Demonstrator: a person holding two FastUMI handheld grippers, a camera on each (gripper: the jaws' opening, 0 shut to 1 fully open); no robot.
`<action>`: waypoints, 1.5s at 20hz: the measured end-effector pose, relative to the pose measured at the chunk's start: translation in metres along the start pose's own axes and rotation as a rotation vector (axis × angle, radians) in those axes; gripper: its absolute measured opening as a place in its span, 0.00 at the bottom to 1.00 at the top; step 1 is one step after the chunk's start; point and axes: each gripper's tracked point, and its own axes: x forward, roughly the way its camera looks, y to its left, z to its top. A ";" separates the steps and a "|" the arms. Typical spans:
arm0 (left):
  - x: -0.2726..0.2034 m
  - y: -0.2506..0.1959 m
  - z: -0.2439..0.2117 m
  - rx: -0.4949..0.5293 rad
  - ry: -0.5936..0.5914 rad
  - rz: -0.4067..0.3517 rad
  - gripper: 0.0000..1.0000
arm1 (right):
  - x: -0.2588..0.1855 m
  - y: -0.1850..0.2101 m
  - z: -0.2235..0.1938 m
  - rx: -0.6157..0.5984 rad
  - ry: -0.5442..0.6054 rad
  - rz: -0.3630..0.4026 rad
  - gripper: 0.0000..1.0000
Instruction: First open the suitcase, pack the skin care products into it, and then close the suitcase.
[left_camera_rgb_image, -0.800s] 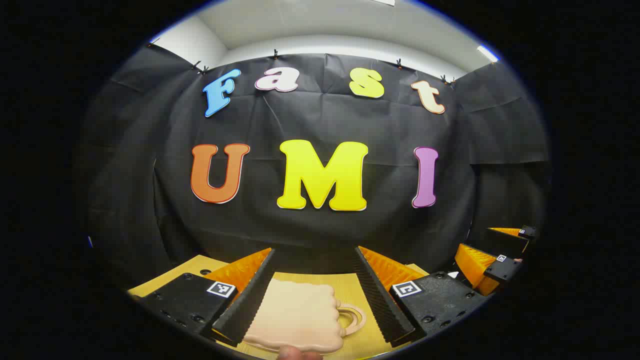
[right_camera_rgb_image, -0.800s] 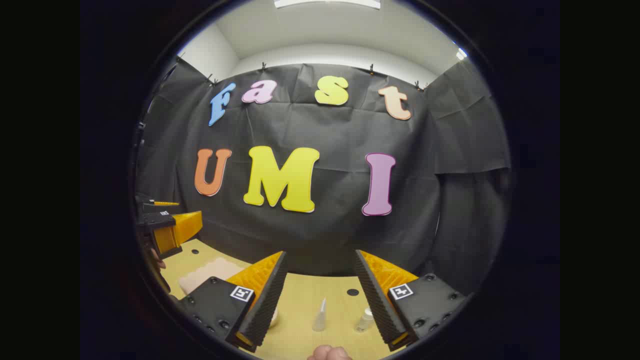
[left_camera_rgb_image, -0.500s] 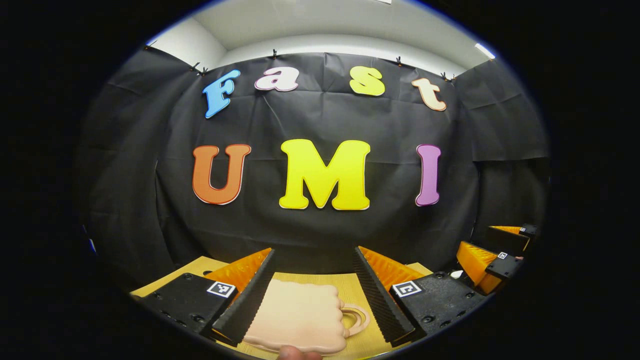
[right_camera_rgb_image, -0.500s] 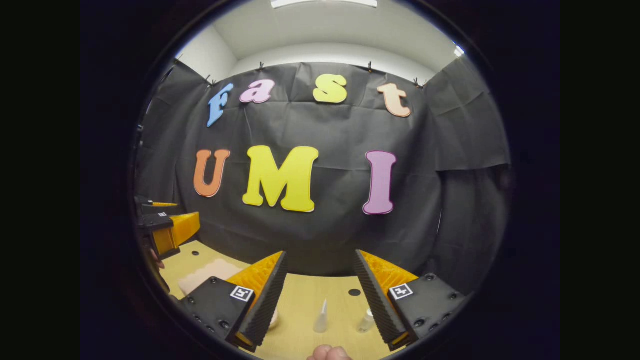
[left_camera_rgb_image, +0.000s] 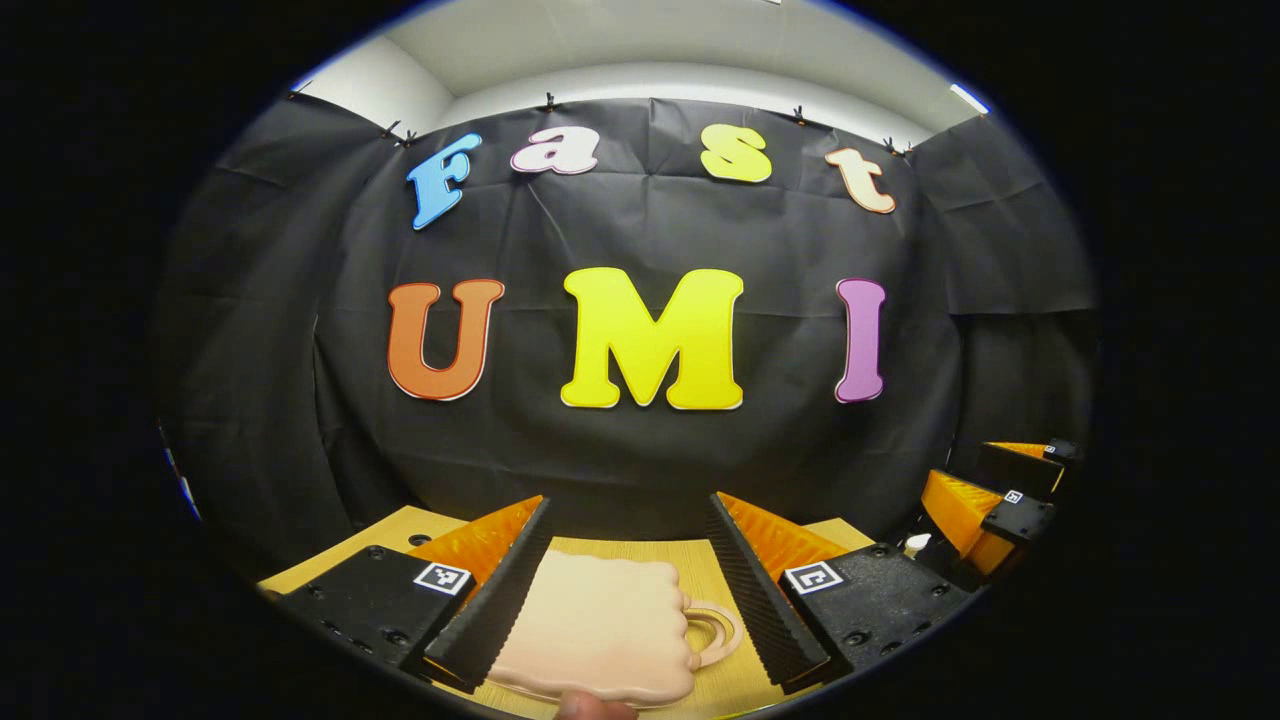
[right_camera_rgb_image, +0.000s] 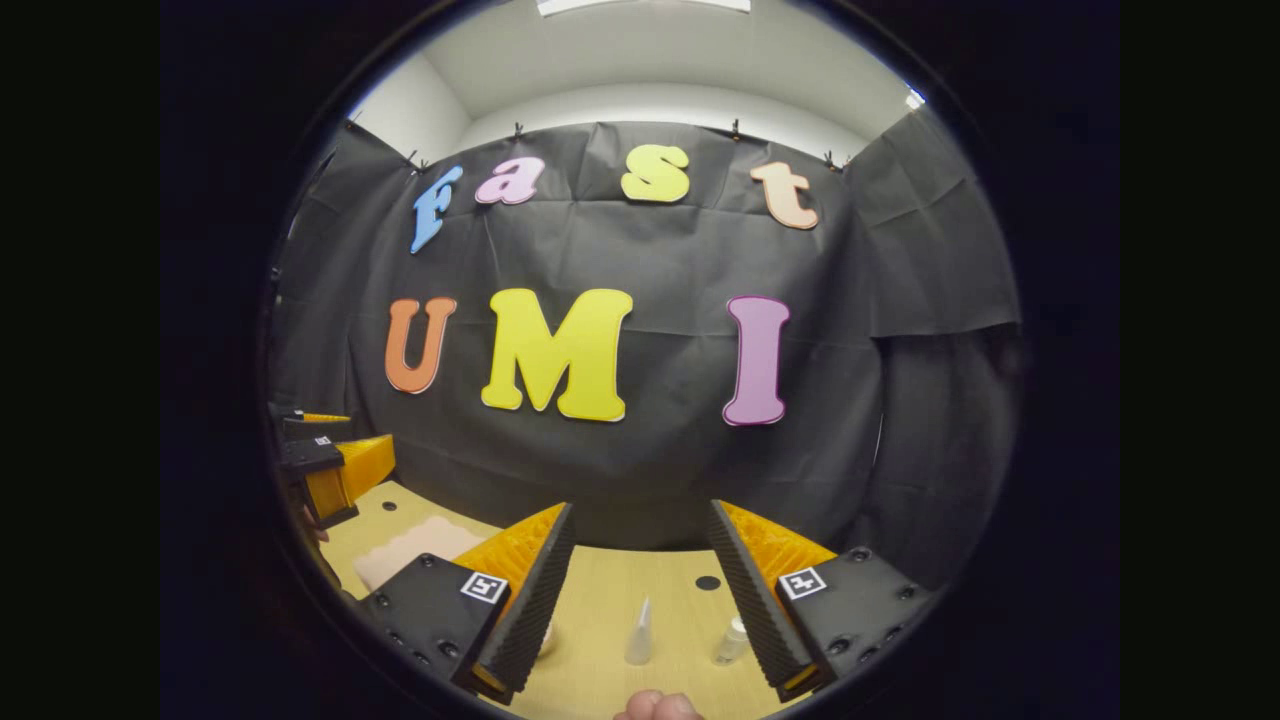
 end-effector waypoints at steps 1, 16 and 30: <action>0.000 -0.001 -0.002 0.003 0.004 -0.003 0.98 | 0.000 -0.001 -0.001 0.000 0.004 0.000 0.80; 0.004 -0.084 -0.109 0.275 0.204 -0.189 0.99 | -0.016 -0.073 -0.063 -0.076 0.146 -0.042 0.77; 0.043 -0.104 -0.276 0.889 0.550 -0.249 0.94 | -0.023 -0.180 -0.106 -0.069 0.213 -0.185 0.77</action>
